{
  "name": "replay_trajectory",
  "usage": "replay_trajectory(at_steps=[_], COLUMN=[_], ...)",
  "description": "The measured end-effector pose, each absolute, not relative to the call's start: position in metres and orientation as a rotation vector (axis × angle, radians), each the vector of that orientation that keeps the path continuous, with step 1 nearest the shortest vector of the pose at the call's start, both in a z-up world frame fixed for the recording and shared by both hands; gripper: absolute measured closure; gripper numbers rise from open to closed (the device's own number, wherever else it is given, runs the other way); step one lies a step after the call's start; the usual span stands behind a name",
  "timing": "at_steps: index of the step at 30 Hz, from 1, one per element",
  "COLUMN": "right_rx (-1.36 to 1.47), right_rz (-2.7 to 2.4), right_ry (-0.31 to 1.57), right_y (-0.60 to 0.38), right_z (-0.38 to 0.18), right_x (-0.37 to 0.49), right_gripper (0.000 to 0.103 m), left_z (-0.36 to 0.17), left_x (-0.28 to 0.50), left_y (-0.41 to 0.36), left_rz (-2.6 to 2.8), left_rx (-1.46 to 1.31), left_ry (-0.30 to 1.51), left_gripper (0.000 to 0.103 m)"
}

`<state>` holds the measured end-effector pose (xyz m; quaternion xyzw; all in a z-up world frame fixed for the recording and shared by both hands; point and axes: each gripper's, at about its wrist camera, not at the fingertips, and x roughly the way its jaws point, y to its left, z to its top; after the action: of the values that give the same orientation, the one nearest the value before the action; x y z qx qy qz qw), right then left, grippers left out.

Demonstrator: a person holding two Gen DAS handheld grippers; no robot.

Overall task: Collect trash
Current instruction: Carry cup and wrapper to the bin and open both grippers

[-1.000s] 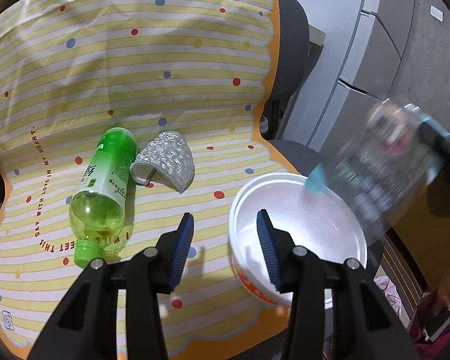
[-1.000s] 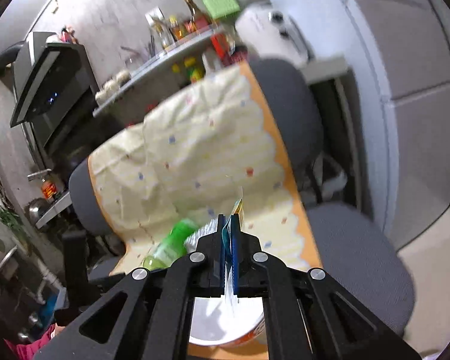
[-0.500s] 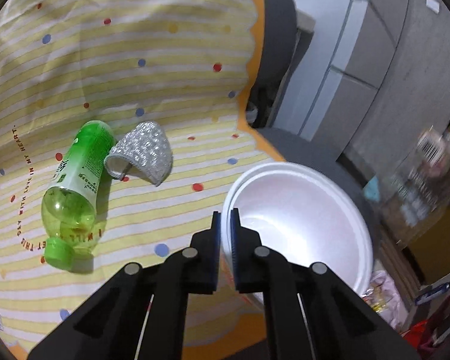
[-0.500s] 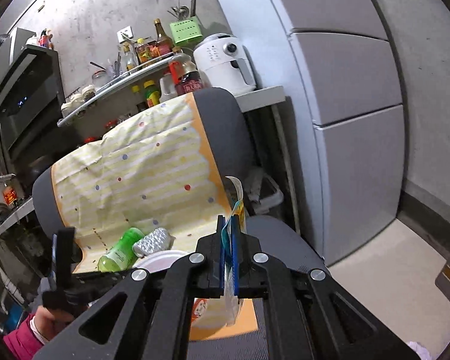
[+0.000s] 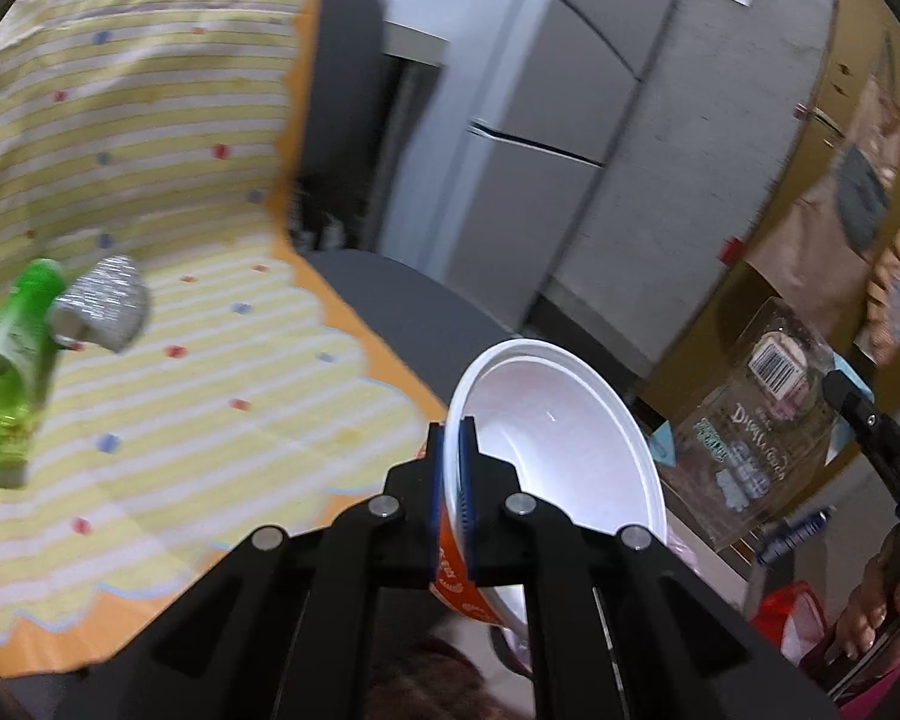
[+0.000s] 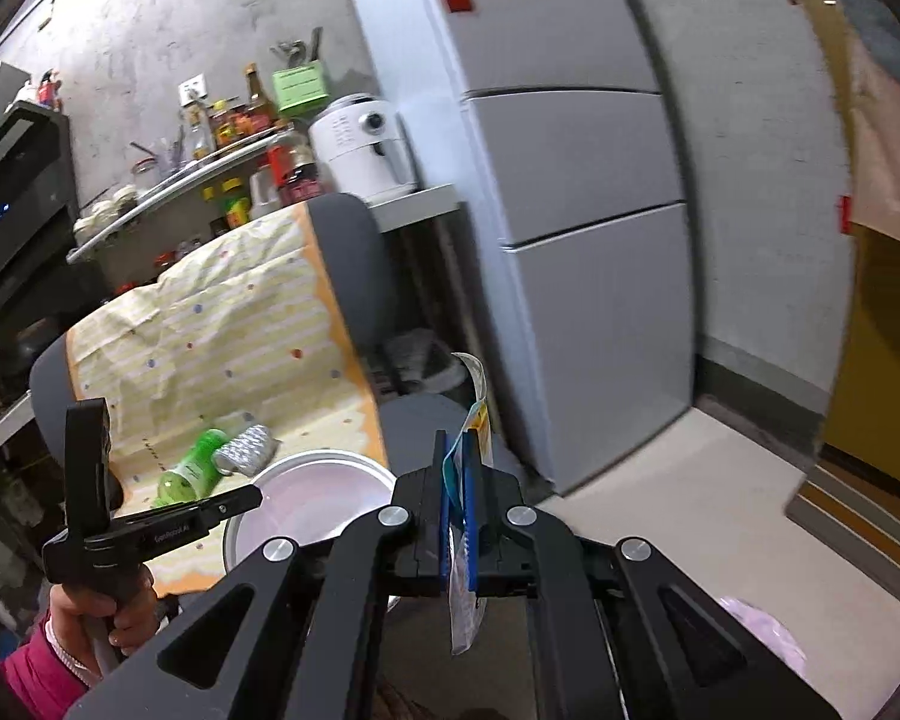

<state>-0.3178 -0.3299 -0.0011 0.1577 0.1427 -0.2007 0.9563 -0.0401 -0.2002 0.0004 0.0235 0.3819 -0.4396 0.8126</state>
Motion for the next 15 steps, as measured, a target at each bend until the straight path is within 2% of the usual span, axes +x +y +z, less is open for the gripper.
replay_trajectory(at_steps=[15], right_rx=[0.378], right_rz=[-0.614], right_ry=[0.176], right_y=[-0.371], right_z=[-0.009], right_x=[-0.415], right_gripper=[0.099], left_z=[-0.04], left_x=[-0.161], left_y=[-0.315], left_rz=[-1.248], left_rx=[0.344], left_ry=[0.863], left_gripper=[0.1])
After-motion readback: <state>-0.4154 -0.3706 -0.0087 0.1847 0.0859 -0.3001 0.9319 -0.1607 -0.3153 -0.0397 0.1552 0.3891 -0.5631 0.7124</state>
